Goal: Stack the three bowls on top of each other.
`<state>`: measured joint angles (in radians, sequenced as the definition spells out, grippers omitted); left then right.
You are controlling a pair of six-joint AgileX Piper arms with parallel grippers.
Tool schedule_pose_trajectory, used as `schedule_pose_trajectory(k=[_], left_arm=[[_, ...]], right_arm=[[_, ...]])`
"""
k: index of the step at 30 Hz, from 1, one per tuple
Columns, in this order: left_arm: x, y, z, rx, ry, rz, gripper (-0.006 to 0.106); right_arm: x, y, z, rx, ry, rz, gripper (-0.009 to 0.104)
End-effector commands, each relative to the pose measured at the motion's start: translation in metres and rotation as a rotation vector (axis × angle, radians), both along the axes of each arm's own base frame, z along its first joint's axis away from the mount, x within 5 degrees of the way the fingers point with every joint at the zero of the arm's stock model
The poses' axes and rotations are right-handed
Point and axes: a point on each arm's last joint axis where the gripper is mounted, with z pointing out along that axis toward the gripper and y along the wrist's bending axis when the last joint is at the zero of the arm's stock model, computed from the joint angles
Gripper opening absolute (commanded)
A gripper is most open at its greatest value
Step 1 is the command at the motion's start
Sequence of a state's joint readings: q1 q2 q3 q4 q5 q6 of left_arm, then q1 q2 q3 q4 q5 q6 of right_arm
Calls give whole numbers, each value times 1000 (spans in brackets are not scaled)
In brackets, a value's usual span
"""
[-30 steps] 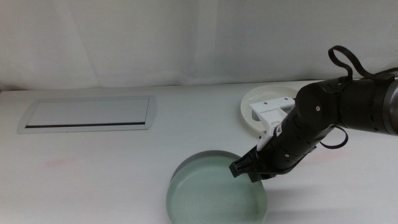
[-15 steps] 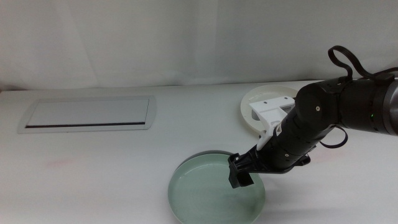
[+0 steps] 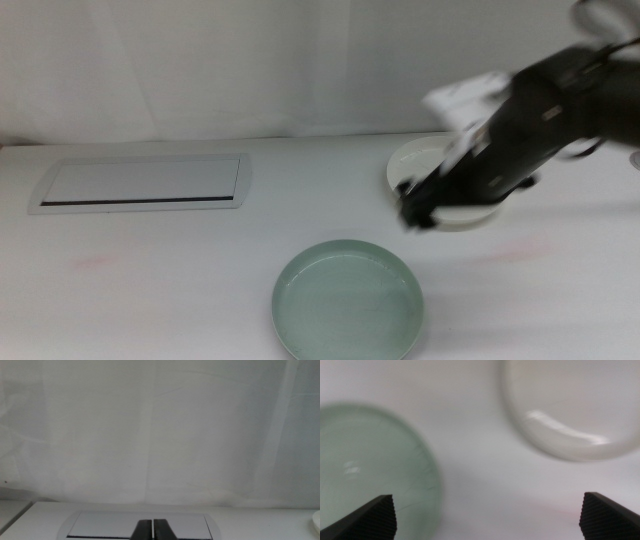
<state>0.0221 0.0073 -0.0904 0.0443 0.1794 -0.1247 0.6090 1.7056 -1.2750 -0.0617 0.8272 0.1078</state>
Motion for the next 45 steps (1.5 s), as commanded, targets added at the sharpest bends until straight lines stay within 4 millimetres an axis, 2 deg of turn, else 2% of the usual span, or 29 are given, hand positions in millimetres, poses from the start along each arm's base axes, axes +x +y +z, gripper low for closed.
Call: schedule_pose_trajectory(k=[1,6,11,15,19,23,28,44,45], left_arm=[[-4,0,1,-11,-44,-4,-3],[-4,0,1,-11,-44,-4,-3],[-4,0,1,-11,-44,-4,-3],[-4,0,1,-11,-44,-4,-3],[-4,0,1,-6,-44,-3,-3],[-4,0,1,-6,-44,-3,-3],[-4,0,1,-6,-44,-3,-3],[-4,0,1,-6,-44,-3,-3],[-4,0,1,-6,-44,-3,-3]], right_arm=[[1,-25,31,10,-75,-65,103],[-12,-90,87,44,-185,-224,103],[-54,-148,139,-22,-332,-351,103],[-83,-166,159,-13,-380,-406,103],[-89,-166,164,38,-402,-432,103],[-75,-162,161,64,-437,-428,103],[-42,-151,144,80,-420,-409,103],[91,-113,32,-5,-183,-362,103],[103,-109,20,-5,-159,-365,103]])
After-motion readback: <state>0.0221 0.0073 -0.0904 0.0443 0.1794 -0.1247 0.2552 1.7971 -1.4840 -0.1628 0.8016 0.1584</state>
